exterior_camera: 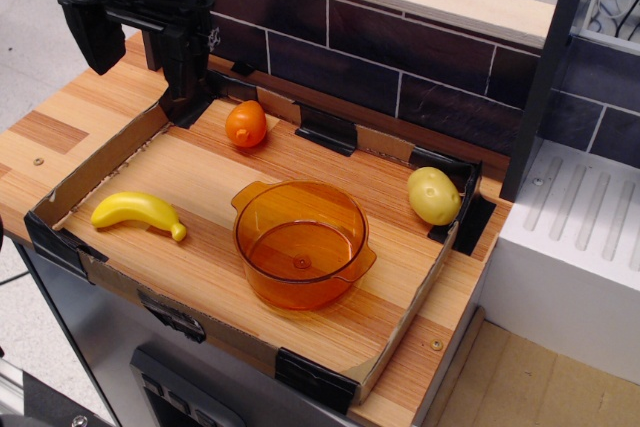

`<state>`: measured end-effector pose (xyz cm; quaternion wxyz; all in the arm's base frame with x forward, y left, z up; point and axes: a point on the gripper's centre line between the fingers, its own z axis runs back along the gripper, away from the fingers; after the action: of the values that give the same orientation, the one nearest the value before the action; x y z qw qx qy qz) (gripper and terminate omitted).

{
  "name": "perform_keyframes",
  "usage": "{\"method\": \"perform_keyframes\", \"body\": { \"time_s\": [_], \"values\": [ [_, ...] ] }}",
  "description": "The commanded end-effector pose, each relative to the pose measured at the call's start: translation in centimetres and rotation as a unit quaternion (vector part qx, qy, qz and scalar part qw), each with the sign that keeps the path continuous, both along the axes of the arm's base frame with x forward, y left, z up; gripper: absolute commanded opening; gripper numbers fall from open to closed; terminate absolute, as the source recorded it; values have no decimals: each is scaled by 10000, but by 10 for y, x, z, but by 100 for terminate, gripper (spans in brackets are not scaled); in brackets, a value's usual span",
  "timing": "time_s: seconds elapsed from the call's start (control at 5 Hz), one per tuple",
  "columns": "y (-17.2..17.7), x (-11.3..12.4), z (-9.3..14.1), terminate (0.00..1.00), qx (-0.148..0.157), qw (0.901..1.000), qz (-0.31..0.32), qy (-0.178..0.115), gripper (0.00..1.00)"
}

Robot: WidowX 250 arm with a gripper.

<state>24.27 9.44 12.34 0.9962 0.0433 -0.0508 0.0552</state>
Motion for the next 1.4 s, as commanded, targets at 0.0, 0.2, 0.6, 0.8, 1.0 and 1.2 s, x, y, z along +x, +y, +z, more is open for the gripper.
{"method": "perform_keyframes", "body": {
  "time_s": [0.0,0.2,0.6,0.8,1.0,1.2],
  "values": [
    [0,0,0,0,0,10000,0,0,100],
    [-6,30,2,0,-285,9971,699,3,100],
    [-15,71,-27,0,-482,9843,1678,-246,100],
    [-20,80,-53,0,-379,9866,1578,-139,100],
    [-23,82,-76,0,-120,9921,1213,-305,100],
    [-20,88,-90,0,-3,9931,1095,-430,100]
  ]
}}
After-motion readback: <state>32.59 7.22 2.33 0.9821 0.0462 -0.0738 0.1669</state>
